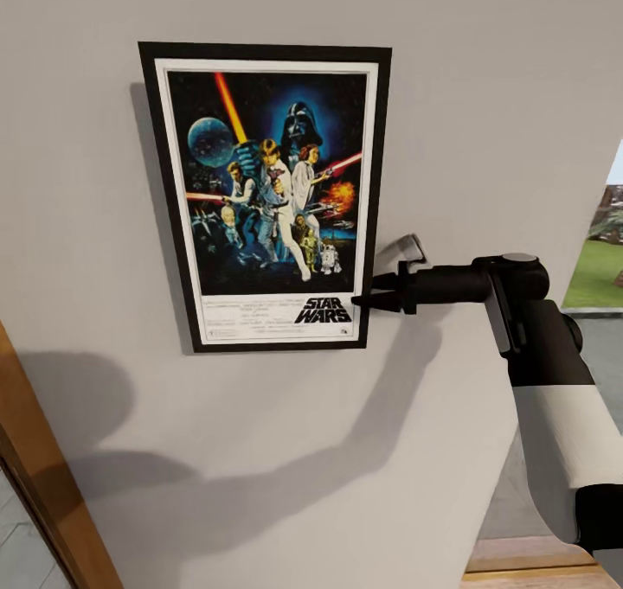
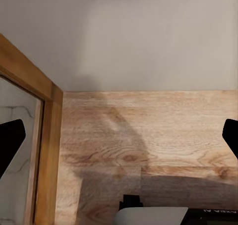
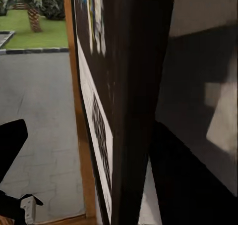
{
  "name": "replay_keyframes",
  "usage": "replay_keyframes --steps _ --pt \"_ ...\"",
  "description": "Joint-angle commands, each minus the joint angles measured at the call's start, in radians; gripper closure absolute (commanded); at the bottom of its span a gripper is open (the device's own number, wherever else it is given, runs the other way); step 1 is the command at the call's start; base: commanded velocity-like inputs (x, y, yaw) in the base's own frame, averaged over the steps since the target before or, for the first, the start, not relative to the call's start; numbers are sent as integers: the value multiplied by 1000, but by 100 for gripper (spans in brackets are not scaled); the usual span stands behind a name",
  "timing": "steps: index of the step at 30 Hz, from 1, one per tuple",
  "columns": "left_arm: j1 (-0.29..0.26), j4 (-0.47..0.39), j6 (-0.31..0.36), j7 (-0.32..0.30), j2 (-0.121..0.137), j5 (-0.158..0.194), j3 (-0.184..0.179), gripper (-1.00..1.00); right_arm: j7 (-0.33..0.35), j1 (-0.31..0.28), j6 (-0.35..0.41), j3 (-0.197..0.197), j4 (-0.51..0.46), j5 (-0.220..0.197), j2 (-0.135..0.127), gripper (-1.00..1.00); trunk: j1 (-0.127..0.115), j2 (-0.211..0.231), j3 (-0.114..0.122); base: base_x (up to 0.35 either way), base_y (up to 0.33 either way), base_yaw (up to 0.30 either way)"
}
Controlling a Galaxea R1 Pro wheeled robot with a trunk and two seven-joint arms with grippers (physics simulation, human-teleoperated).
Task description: Pick up the poster from the kitchen countertop and hang it on one of the wall nails in the kitchen.
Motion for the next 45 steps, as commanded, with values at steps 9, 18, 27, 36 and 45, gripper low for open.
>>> replay_keyframes --steps 9,18,27,36,45 --pt "1 -1 -2 -3 0 1 2 -100 -5 -1 4 0 -1 13 -1 -100 1 0 0 -23 0 0" --pt "1 -1 -2 -3 0 1 2 -100 0 1 -2 1 -3 9 -1 -100 1 0 0 -268 0 0" --pt "1 -1 -2 -3 0 1 3 -100 49 81 -62 1 -40 8 -1 -100 1 0 0 -62 0 0" --pt "1 -1 -1 -3 0 1 4 -100 81 385 -293 -1 -98 12 -1 -100 1 0 0 -4 0 0" --pt "1 -1 0 -5 0 3 4 -100 12 779 -728 -36 245 19 -2 -100 1 0 0 0 0 0"
